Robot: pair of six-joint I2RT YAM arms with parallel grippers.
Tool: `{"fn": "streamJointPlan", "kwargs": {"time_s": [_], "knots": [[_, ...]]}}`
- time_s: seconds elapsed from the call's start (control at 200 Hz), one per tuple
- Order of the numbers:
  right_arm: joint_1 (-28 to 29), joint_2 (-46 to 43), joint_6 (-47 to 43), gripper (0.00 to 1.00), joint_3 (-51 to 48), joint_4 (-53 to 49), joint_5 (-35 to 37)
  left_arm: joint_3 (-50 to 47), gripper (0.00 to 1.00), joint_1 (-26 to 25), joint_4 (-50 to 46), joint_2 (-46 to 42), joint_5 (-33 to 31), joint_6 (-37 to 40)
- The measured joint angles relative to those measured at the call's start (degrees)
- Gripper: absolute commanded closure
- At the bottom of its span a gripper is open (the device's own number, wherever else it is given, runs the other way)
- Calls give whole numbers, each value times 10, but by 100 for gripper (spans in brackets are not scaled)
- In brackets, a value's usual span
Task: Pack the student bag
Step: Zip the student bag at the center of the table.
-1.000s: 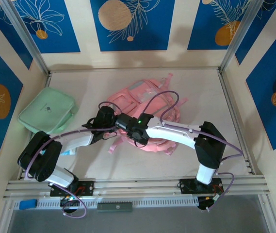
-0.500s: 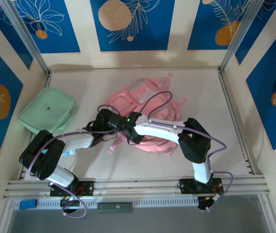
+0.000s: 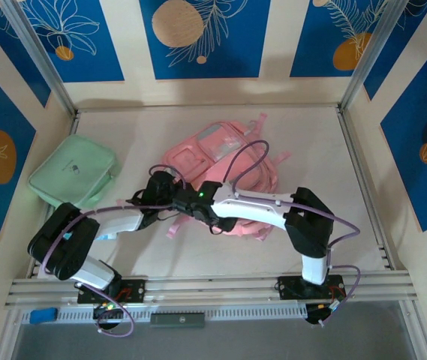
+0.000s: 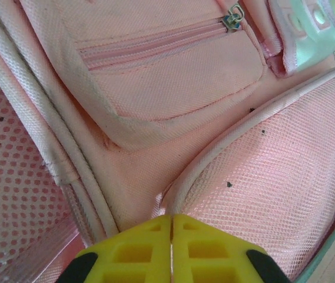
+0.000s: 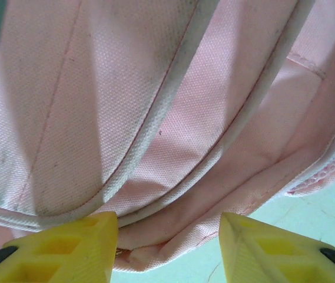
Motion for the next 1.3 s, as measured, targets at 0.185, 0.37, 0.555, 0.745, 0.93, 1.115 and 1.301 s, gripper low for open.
{"fn": "streamJointPlan", "kwargs": {"time_s": [0.185, 0.37, 0.555, 0.745, 0.93, 1.115, 1.301], "knots": [[-13, -13, -38, 50, 0, 28, -11, -6, 81, 0, -81, -49, -16, 14], [-51, -30, -95, 49, -31, 88, -43, 3, 71, 0, -141, -58, -17, 51], [-73, -67, -133, 49, -39, 120, -42, 36, 63, 0, -173, -58, -17, 77], [-114, -118, -154, 49, -80, 156, -42, 92, 59, 0, -196, -51, -25, 101], [-146, -135, -178, 49, -110, 186, -49, 150, 57, 3, -200, 0, -27, 114], [-146, -136, -193, 49, -113, 206, -58, 165, 57, 13, -204, 38, -30, 112], [-151, -136, -201, 50, -124, 219, -70, 190, 59, 17, -204, 68, -25, 107]]}}
